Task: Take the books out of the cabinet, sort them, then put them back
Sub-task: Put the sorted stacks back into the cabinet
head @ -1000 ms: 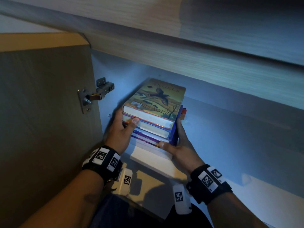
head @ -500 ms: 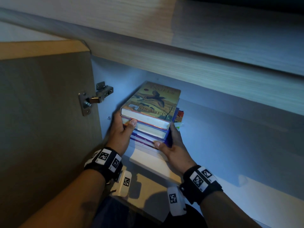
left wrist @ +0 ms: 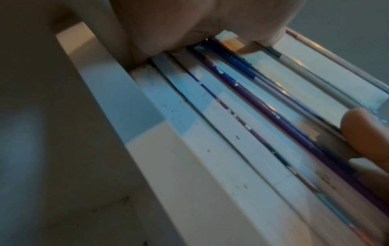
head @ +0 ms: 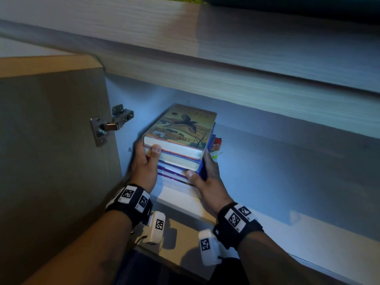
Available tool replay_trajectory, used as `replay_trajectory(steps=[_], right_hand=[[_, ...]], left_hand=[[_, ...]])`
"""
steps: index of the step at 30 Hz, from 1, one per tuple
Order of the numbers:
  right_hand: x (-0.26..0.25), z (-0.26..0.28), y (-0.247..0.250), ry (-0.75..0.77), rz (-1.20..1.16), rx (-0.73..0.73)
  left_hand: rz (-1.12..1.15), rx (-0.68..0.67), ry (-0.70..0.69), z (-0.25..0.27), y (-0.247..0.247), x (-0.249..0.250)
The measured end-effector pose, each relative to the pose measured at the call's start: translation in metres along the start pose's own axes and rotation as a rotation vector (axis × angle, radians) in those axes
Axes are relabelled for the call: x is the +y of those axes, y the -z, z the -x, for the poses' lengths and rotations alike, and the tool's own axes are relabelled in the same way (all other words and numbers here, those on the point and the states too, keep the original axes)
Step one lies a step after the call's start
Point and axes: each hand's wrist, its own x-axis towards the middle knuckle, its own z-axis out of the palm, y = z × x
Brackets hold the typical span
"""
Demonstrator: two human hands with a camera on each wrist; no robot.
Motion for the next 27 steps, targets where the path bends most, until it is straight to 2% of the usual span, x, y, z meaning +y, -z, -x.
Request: replay_trajectory(steps=[8, 14, 21, 24, 27], right_hand=[[0.000, 0.000, 0.002, -0.049, -0.130, -0.070], [-0.007, 0.005, 0.003, -0.038, 0.069, -0.039], [-0.005, 0.007, 0.005, -0.029, 0.122, -0.054], [-0.006, 0.006, 0.009, -0.055, 0.157, -0.100], [-0.017, 0.006, 0.018, -0.121, 0.121, -0.157]], left_hand=[[0.095, -0.002, 0.011, 0.002, 0.000, 0.004], [0.195, -0.012, 0.106, -0.001, 0.004, 0.004], [0.191, -0.055, 0.082, -0.002, 0.005, 0.001], [0.148, -0.057, 0.045, 0.001, 0.004, 0.003], [0.099, -0.028, 0.090, 0.007, 0.003, 0.017]])
